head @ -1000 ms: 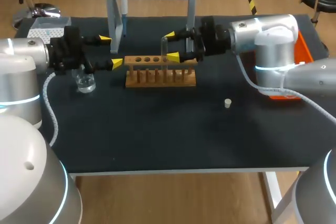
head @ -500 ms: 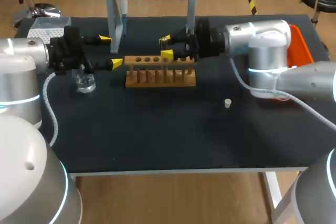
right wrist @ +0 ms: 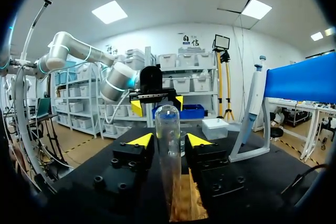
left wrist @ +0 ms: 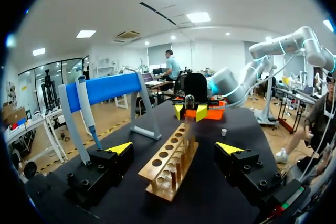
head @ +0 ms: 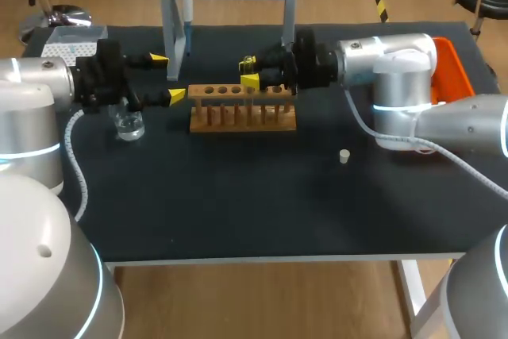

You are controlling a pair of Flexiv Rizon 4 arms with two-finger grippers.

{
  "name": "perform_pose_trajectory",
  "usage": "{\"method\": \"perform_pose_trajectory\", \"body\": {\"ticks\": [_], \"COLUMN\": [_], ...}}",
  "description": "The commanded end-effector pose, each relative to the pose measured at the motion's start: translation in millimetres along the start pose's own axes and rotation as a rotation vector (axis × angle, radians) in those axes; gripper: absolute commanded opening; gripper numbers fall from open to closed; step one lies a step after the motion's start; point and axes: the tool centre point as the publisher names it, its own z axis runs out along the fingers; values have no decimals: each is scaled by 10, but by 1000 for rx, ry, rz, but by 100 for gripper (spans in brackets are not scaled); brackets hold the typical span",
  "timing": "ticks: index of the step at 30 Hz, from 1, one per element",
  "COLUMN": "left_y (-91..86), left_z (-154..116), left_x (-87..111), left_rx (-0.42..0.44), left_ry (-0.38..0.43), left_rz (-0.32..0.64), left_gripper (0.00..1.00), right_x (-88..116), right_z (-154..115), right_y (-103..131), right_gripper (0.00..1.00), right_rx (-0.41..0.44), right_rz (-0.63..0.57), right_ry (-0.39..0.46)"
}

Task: Invert the test tube, pick up the pipette, mount the tip to pipette, aspirate from beaker and dispense into the tube, eject the tip, return the pipette, and cap with the stopper.

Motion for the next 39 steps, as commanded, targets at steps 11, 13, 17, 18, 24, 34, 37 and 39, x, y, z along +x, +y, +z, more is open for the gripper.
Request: {"method": "perform_pose_trajectory", "body": {"ticks": [11, 13, 17, 18, 24, 34, 37, 39], "left_y": [4, 4, 4, 4, 4, 4, 4, 4], "left_z": [1, 1, 1, 1, 1, 1, 1, 1], "left_x": [7, 7, 7, 7, 7, 7, 7, 7], "left_rx": [2, 2, 2, 2, 2, 2, 2, 2], "left_ry": [-3, -3, -3, -3, -3, -3, -3, -3], "left_rz": [1, 1, 1, 1, 1, 1, 1, 1], "left_gripper": [100, 100, 100, 100, 100, 100, 100, 100], "right_x": [-7, -1, 8, 8, 11, -4, -7, -7], "right_z": [15, 10, -5, -7, -32, -32, -27, -24], "right_y": [24, 37, 71, 83, 145, 250, 273, 291], "right_gripper": [0, 0, 0, 0, 0, 0, 0, 0], "right_rx": [-1, -4, -7, -8, -8, -13, -6, -4], "right_rz": [-4, -4, -3, -3, -10, -18, -21, -21], "right_ry": [3, -1, -4, -5, -17, -24, -25, -26]}}
